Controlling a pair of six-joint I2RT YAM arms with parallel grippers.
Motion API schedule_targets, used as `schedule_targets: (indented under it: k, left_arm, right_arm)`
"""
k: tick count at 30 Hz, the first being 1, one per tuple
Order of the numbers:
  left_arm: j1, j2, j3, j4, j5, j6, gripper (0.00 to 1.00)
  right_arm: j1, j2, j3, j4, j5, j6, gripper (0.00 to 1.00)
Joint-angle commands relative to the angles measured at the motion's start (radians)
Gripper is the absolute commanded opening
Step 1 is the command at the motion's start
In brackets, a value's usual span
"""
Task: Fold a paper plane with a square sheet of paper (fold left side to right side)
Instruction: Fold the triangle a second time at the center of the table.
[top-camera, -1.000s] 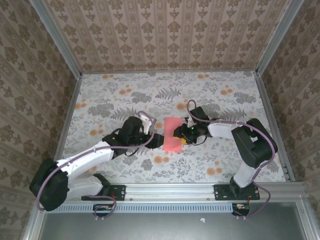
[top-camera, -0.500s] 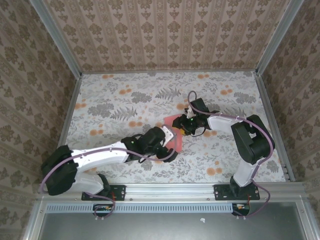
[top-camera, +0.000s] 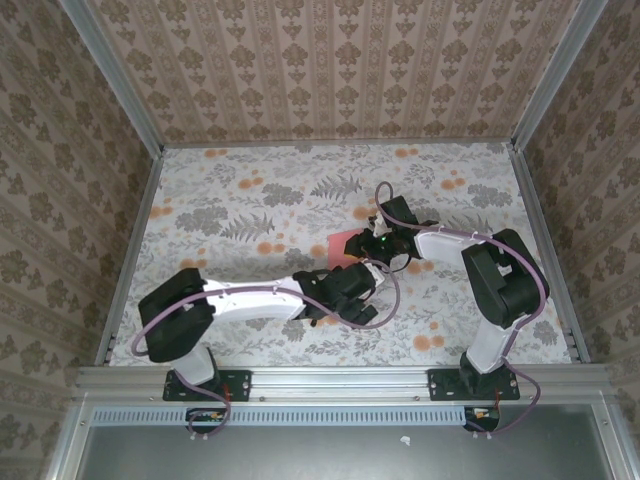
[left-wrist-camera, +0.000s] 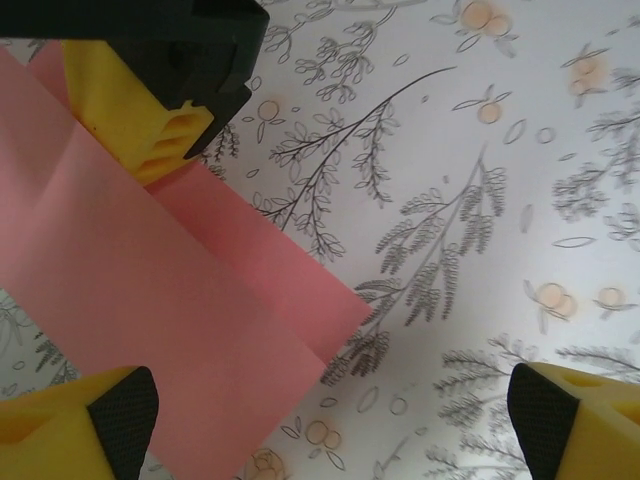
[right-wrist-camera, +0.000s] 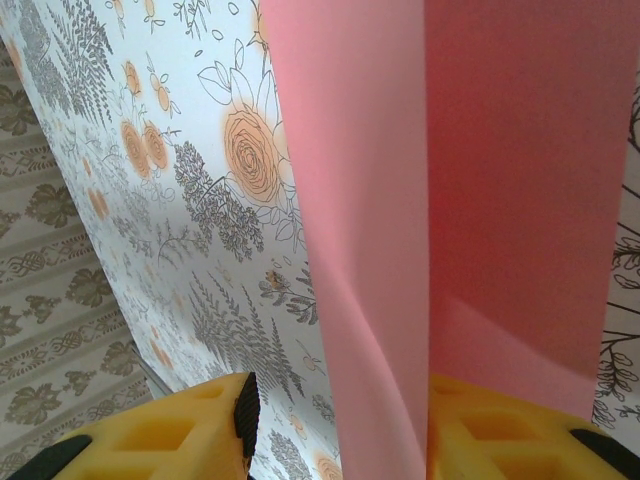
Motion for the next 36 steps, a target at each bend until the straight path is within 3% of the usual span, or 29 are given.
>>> schedule_targets:
  k: [1, 6, 15, 21, 27, 36]
  left_arm:
    - [-0.008, 0.043, 0.05, -0.064, -0.114, 0.042, 0.93]
    - [-0.007, 0.101, 0.102, -0.087, -0.134, 0.068, 0.84]
    - [0.023, 0.082, 0.085, -0.072, -0.054, 0.066, 0.27]
    - [0.075, 0.029, 0.036, -0.032, 0.076, 0.044, 0.03]
    - [0.177, -0.043, -0.035, 0.048, 0.308, -0.017, 0.0]
    - [0.385, -0.1, -0.164, 0.23, 0.654, -0.17, 0.0]
  right_arm:
    - [-0.002, 0.008, 0.019, -0.025, -0.025, -0.016, 0.43]
    - [-0.002, 0.006, 0.017, -0.031, -0.021, -0.019, 0.43]
    - [-0.002, 0.002, 0.033, -0.085, 0.008, -0.061, 0.43]
    - [-0.003, -0.01, 0.051, -0.1, 0.017, -0.093, 0.44]
    - [-0.012, -0.068, 0.058, -0.045, 0.027, -0.119, 0.48]
    - [-0.062, -0.298, -0.039, -0.037, 0.156, -0.185, 0.64]
